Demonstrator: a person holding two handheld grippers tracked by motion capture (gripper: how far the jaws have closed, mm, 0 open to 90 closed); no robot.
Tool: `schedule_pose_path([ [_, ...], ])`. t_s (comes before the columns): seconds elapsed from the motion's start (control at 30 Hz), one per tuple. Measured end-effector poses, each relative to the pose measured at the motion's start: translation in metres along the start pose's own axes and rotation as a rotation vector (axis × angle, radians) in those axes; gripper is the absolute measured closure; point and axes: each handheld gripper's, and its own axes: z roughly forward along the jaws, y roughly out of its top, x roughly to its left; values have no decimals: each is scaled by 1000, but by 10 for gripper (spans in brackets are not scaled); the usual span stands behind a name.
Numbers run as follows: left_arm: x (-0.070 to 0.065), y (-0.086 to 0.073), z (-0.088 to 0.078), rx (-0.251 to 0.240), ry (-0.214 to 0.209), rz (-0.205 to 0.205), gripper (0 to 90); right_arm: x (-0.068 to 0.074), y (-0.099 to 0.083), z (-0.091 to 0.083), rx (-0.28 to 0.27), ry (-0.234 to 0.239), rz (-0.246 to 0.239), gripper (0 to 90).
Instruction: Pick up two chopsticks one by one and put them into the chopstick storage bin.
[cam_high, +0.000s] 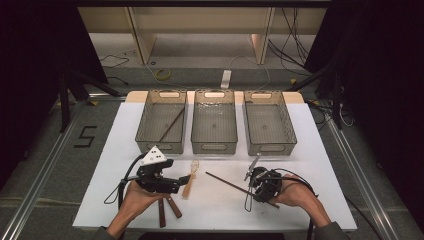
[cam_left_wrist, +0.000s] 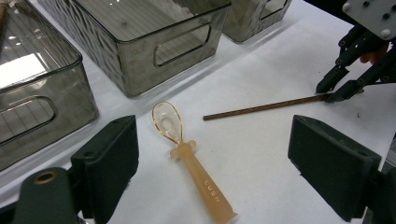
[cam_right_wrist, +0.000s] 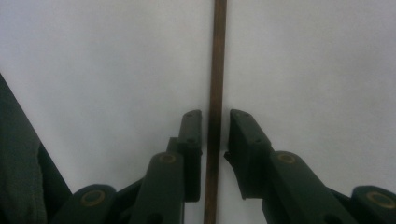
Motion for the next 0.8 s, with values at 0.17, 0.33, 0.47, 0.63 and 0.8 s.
schedule_pose_path([
  [0.17,-1,-1,0,2,1,-1,158,0,0,1,5,-10,1,791],
  [0.33,-1,-1,0,4,0,-3,158,0,1,1,8,-15,-1,836],
  [0.47,-1,-1,0,6,0,2,158,1,2,1,10,-20,8,843],
  [0.63,-1,-1,0,3,3,-3,158,1,2,1,12,-24,3,849],
  [0.8,0,-1,0,4,2,3,158,-1,-1,-6,-22,-31,-1,850],
])
